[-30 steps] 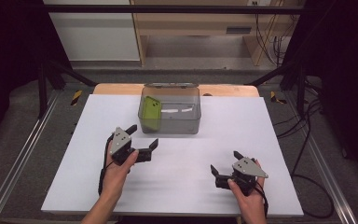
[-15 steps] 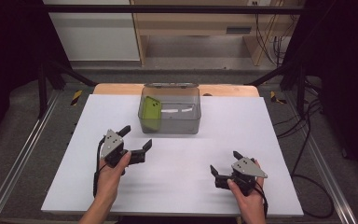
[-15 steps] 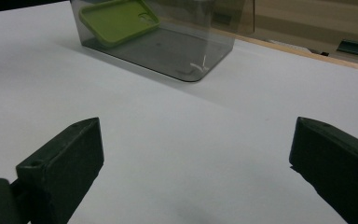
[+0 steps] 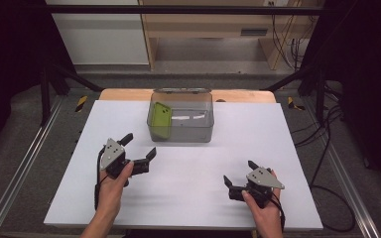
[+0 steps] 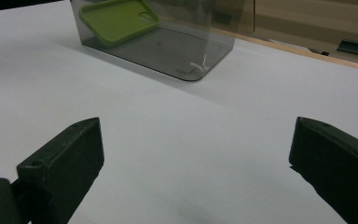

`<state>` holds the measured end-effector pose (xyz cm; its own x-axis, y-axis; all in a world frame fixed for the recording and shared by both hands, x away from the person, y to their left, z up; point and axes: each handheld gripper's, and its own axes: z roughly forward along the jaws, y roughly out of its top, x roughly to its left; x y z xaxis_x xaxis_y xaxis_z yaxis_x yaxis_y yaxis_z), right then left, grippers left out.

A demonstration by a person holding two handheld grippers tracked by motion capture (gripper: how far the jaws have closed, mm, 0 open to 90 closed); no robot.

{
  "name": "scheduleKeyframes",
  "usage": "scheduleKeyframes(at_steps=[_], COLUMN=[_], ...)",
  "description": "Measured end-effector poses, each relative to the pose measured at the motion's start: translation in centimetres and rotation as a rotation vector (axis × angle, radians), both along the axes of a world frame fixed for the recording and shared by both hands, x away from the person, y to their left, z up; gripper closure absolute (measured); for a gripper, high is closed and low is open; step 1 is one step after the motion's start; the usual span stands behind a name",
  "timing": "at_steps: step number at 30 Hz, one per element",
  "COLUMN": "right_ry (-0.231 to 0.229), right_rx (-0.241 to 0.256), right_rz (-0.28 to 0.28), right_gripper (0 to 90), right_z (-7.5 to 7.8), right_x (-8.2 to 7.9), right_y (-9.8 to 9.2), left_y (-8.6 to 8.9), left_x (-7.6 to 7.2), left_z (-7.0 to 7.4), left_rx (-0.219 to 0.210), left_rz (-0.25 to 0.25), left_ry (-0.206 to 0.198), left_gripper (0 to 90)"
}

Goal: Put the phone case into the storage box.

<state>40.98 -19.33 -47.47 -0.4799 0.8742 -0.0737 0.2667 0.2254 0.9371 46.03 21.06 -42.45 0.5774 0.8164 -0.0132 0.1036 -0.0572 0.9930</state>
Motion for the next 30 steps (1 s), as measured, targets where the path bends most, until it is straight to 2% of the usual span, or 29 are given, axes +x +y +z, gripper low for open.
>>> scheduleKeyframes(at_steps=[14,23,30], right_ry=[0.000,0.001,0.001], right_rx=[-0.003,-0.006,-0.009], right_rz=[0.001,0.000,0.000], right_gripper=[3.5,3.4,3.4], right_z=[0.0,-0.1,-0.1], right_x=[0.0,0.0,0.1], right_y=[0.0,0.1,0.1], left_y=[1.8,3.1,4.0], left_x=[-0.3,-0.5,-0.7], left_z=[0.4,0.3,0.3], left_rx=[-0.018,-0.035,-0.040], left_rz=[0.016,0.038,0.052], left_ry=[-0.018,0.003,0.003], left_gripper=[2.6,2.5,2.5])
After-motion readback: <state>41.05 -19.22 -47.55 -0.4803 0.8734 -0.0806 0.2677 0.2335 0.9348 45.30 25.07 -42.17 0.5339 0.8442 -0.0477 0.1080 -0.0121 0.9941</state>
